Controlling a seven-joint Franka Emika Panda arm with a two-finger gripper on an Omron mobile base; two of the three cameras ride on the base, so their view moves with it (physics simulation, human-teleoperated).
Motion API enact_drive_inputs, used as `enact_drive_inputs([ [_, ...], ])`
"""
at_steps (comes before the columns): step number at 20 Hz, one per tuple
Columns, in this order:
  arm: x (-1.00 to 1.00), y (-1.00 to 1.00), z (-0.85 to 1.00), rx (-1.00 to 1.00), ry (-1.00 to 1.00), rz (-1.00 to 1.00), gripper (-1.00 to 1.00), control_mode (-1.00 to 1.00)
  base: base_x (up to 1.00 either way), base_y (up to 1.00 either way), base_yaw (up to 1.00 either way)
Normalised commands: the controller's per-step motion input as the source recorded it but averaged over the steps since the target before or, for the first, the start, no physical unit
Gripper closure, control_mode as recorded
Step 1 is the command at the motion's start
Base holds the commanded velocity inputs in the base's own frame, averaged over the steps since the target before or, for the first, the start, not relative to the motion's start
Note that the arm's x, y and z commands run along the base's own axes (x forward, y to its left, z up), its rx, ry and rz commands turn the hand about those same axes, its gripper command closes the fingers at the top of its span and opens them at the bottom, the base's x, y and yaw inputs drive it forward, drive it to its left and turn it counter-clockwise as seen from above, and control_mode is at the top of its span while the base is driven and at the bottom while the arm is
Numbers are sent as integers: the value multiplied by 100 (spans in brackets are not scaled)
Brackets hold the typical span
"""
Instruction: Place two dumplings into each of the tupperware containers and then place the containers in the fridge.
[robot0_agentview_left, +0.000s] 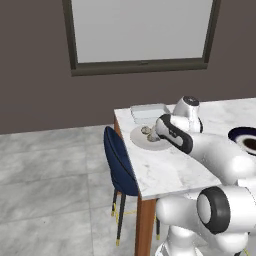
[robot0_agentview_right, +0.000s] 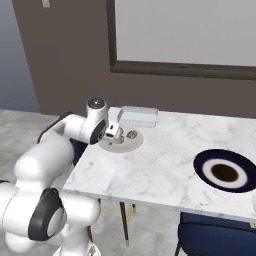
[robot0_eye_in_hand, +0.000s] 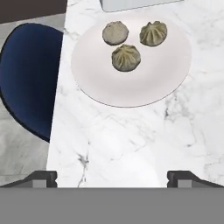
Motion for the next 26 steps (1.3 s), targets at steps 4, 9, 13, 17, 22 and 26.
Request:
enact_drive_inputs([
  [4,72,0,0,0,9,-3,-100,-100,0,0,0],
  [9,72,0,-22,0,14,-4,-100,-100,0,0,0],
  [13,50,-4,-42,0,6,-2,-100,-100,0,0,0],
  [17,37,-20,-58,0,1,-4,-100,-100,0,0,0],
  [22,26,-10,-41,0,0,-6,-100,-100,0,0,0],
  [26,41,0,-3,0,0,0,-100,-100,0,0,0],
])
